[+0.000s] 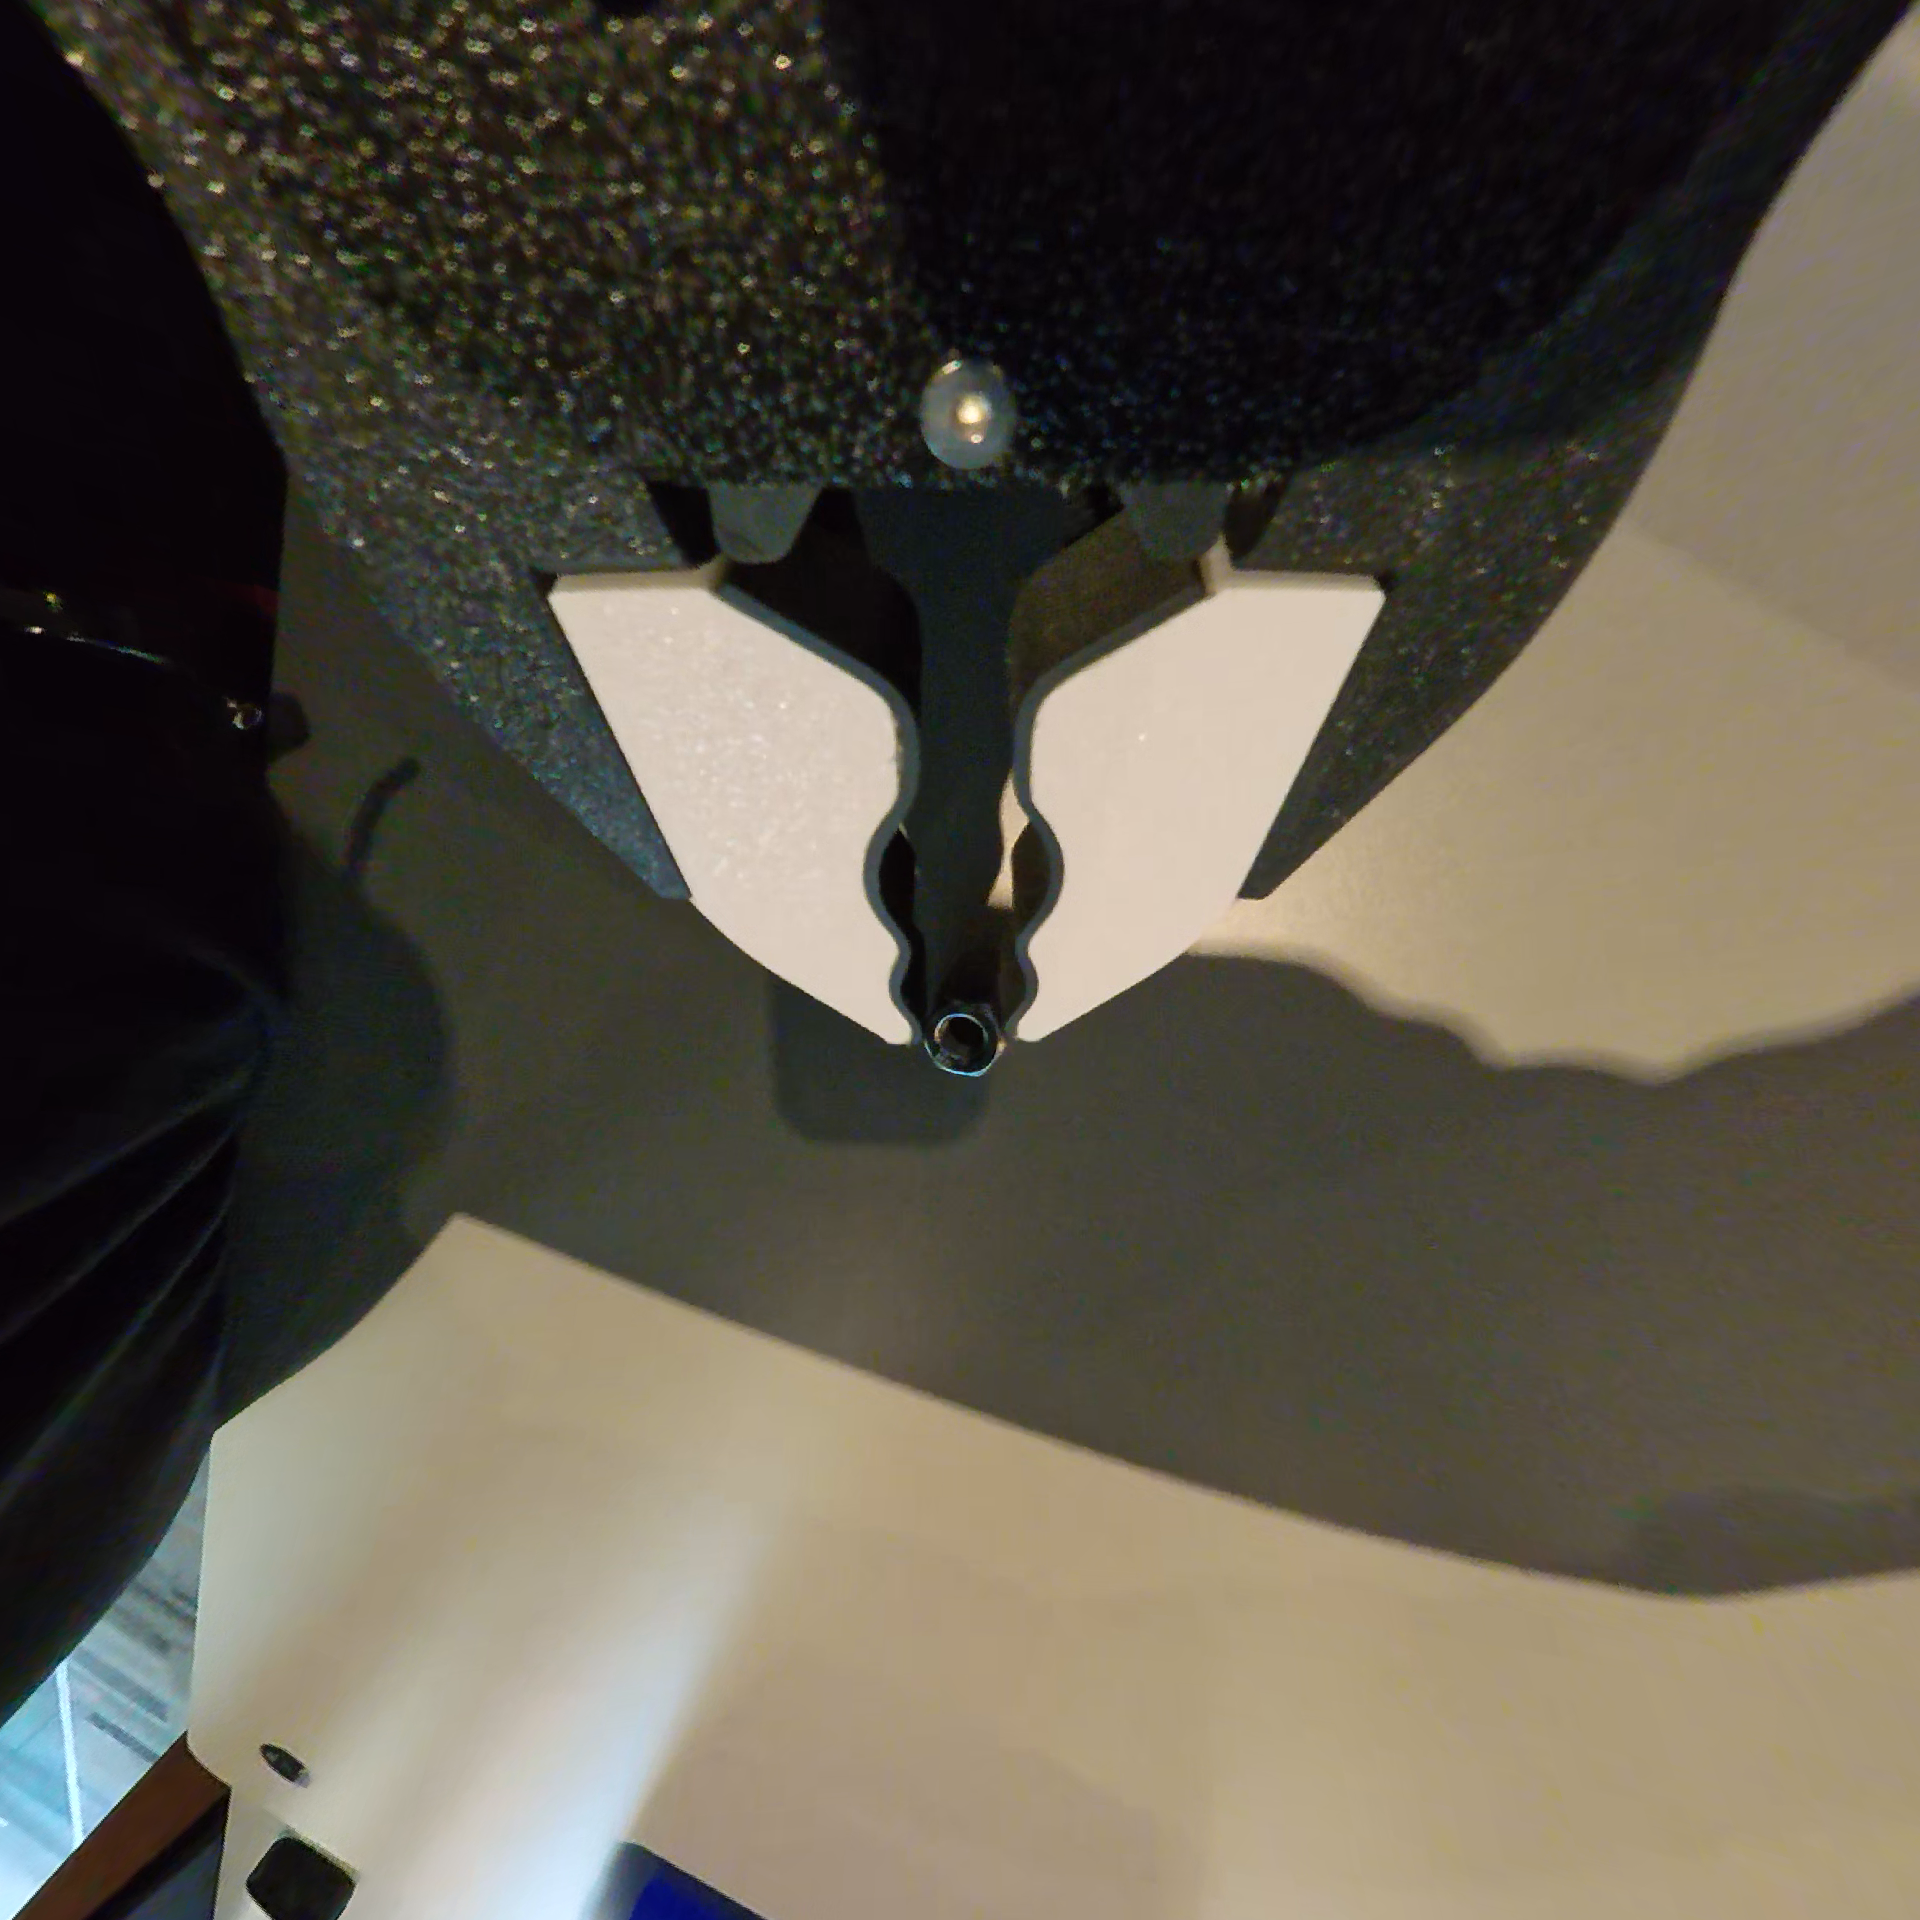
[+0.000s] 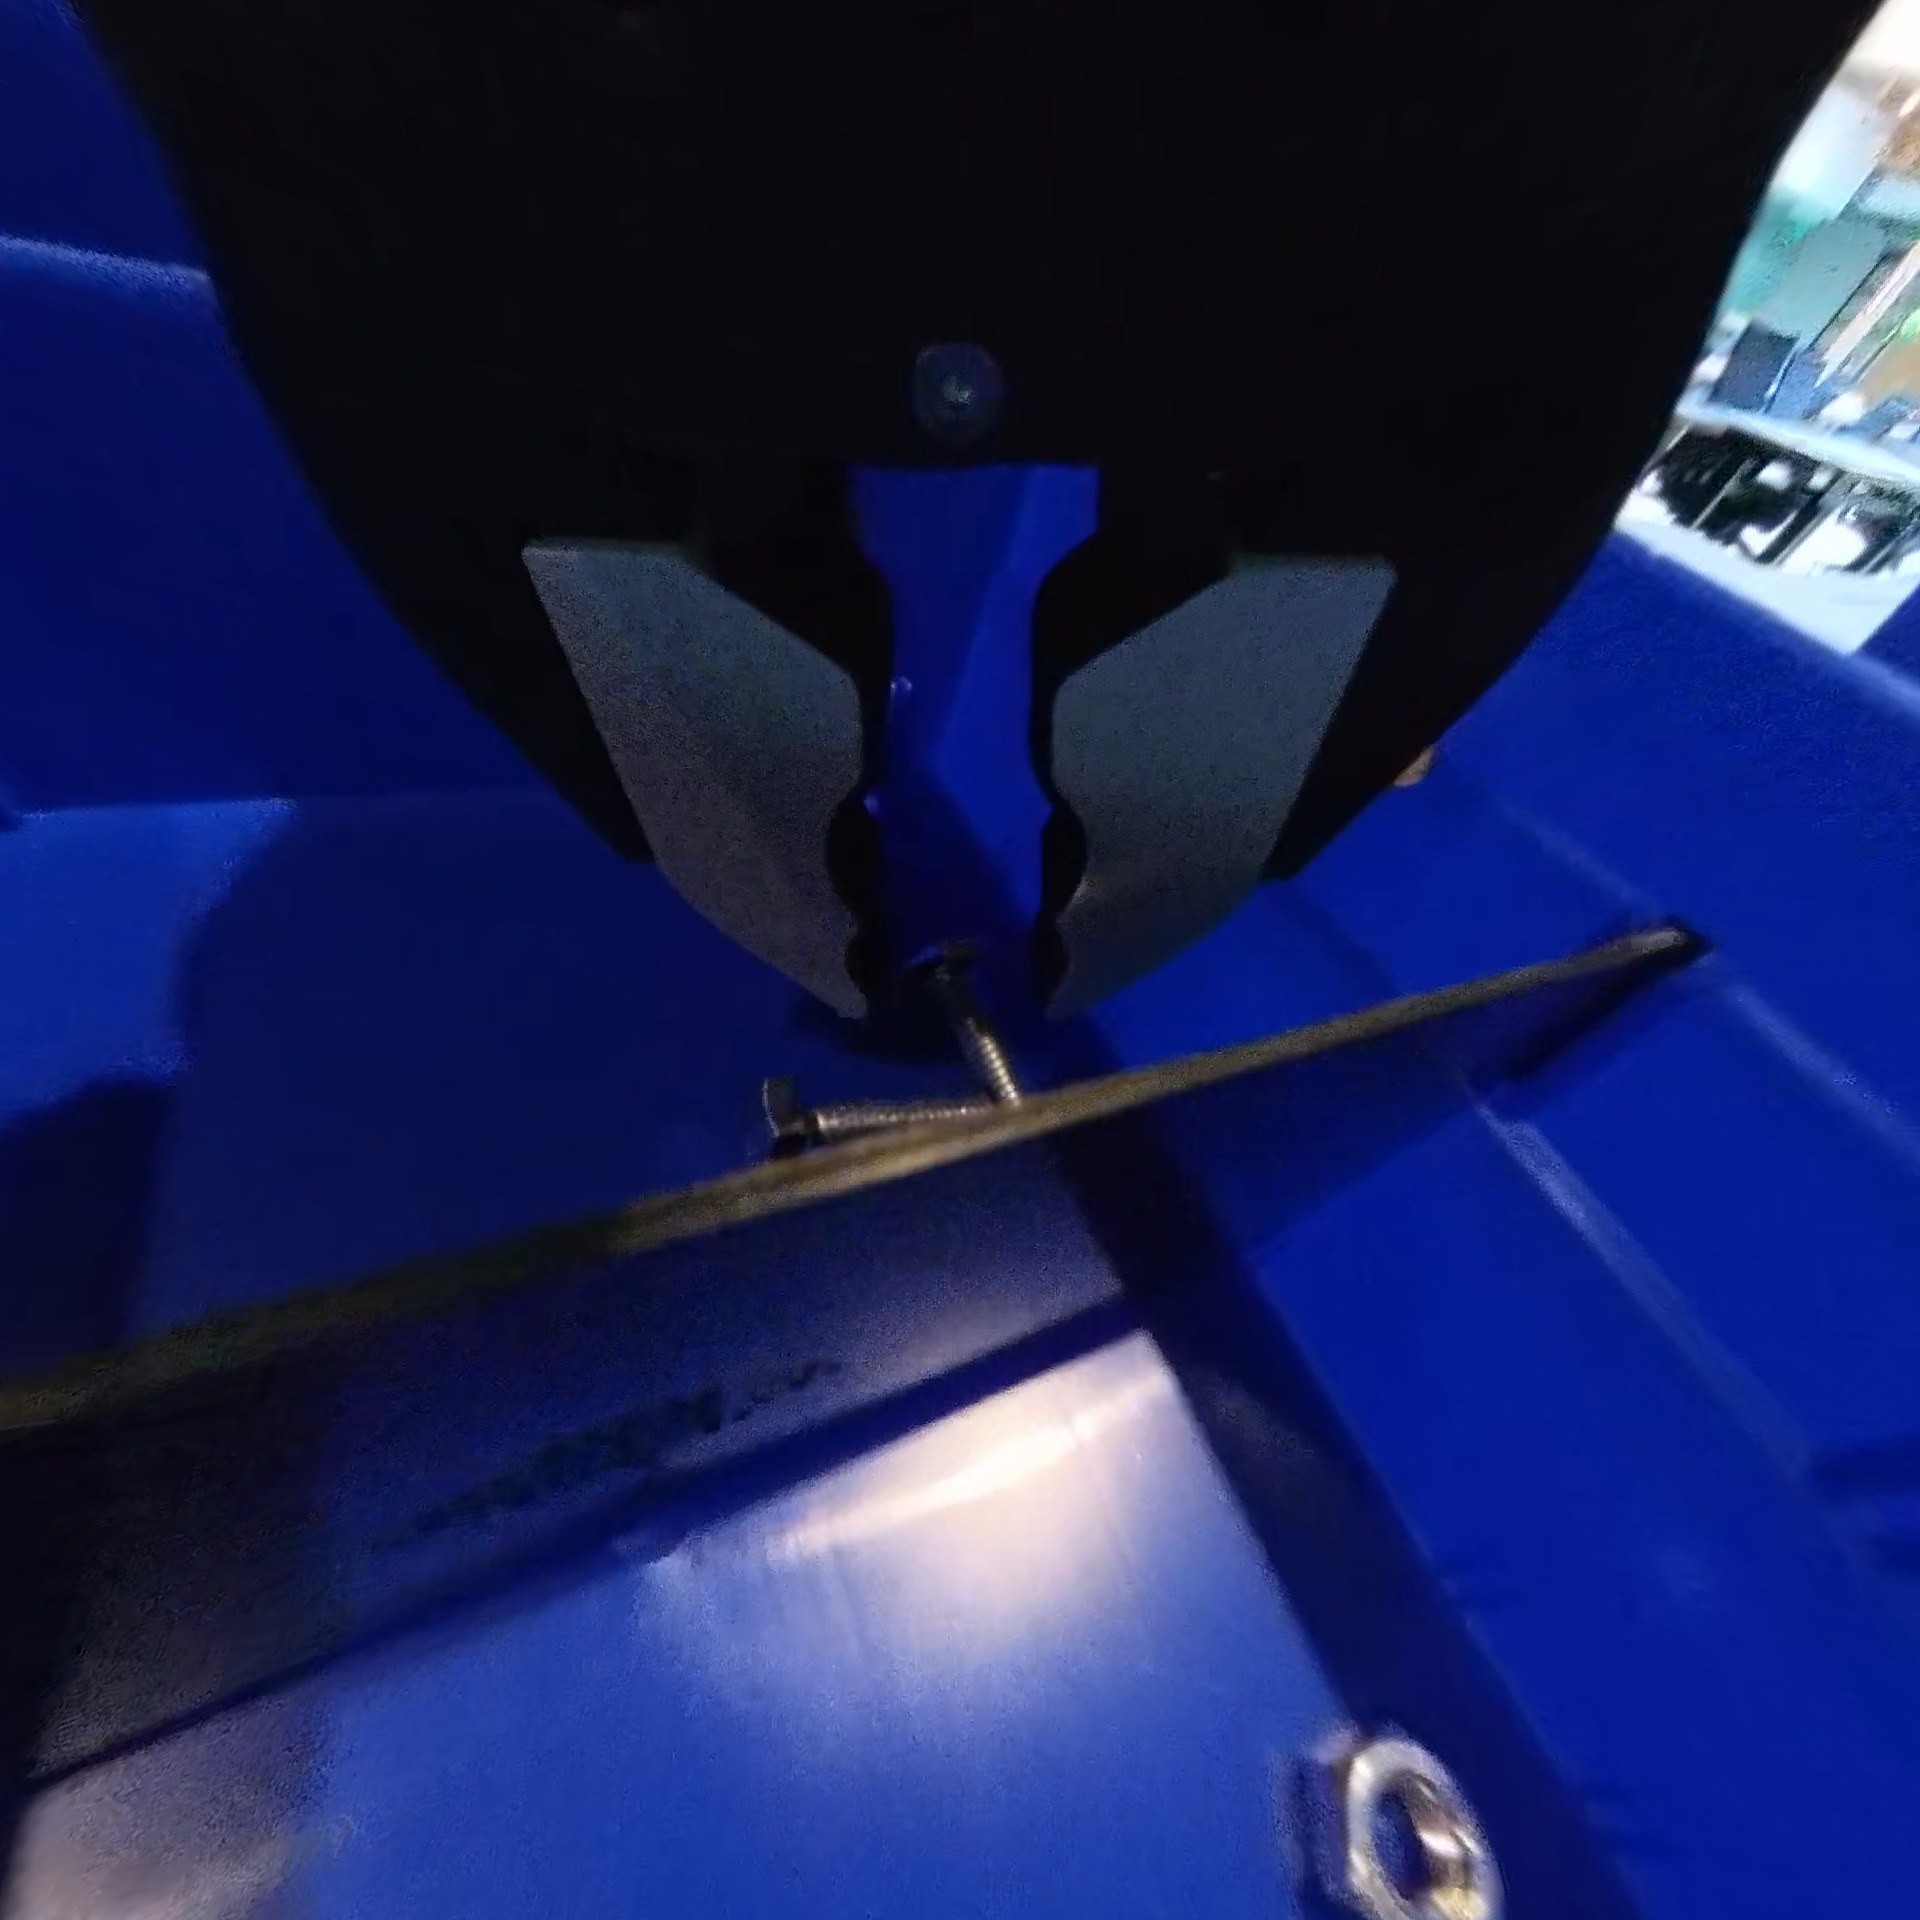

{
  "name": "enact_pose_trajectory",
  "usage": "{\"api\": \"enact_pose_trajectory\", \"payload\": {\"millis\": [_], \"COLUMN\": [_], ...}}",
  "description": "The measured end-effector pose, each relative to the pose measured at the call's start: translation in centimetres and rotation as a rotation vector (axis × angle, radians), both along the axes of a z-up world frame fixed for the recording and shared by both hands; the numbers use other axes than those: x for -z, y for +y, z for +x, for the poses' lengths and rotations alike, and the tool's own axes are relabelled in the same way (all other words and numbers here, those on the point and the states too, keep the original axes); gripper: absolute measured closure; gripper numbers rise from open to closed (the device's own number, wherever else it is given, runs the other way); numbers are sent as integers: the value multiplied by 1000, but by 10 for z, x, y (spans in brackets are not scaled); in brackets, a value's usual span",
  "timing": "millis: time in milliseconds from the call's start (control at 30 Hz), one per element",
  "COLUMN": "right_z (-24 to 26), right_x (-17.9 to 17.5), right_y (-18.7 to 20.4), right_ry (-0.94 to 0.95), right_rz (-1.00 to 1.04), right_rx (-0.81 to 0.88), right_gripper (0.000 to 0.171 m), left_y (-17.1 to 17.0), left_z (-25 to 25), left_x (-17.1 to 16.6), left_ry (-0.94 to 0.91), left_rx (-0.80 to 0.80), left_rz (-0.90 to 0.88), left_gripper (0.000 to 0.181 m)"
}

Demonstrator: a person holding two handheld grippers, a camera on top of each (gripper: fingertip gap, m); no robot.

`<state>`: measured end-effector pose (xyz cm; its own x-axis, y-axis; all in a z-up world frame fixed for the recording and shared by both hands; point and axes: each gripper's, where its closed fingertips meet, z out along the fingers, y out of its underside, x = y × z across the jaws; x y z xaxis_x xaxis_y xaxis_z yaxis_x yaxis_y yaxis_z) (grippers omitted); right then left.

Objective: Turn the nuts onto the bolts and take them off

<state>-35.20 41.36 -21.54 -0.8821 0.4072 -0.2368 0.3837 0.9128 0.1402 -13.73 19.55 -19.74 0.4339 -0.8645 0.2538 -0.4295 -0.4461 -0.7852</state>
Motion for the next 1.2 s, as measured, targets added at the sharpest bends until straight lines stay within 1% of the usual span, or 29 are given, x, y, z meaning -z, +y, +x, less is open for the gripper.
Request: {"api": "enact_pose_trajectory", "payload": {"millis": [133,200,367,433,467,533,600,733,867,933,967,1067,1200], "right_z": [-4,-4,-2,-8,-13,-22,-27,-10,36,75,97,173,265], "right_x": [2,2,2,1,-3,-18,-40,-82,-118,-126,-124,-98,-53], "right_y": [0,1,1,8,14,18,15,14,2,-15,-24,-50,-88], "right_ry": [30,35,49,105,150,264,379,544,743,845,885,924,876], "right_rz": [29,44,74,132,175,183,127,65,0,-51,-77,-102,-130], "right_rx": [-31,-32,-28,-47,-53,-34,24,134,279,365,413,560,734], "right_gripper": [147,147,154,161,161,161,161,162,162,162,162,162,162], "left_y": [0,-1,0,0,0,-1,-1,-1,2,5,6,9,16], "left_z": [0,0,-1,-1,-1,-1,-1,-1,-3,-5,-6,-8,1], "left_x": [-1,-1,-1,-2,-2,-2,-2,-3,-7,-11,-13,-16,-18], "left_ry": [-2,-2,-7,-13,-15,-16,-12,-20,-45,-73,-87,-103,-97], "left_rx": [-1,0,-2,-2,-2,-1,0,-3,-23,-46,-54,-70,-64], "left_rz": [5,5,4,2,2,3,3,2,12,23,27,34,44], "left_gripper": [169,170,172,173,173,173,173,174,174,173,173,171,167]}}
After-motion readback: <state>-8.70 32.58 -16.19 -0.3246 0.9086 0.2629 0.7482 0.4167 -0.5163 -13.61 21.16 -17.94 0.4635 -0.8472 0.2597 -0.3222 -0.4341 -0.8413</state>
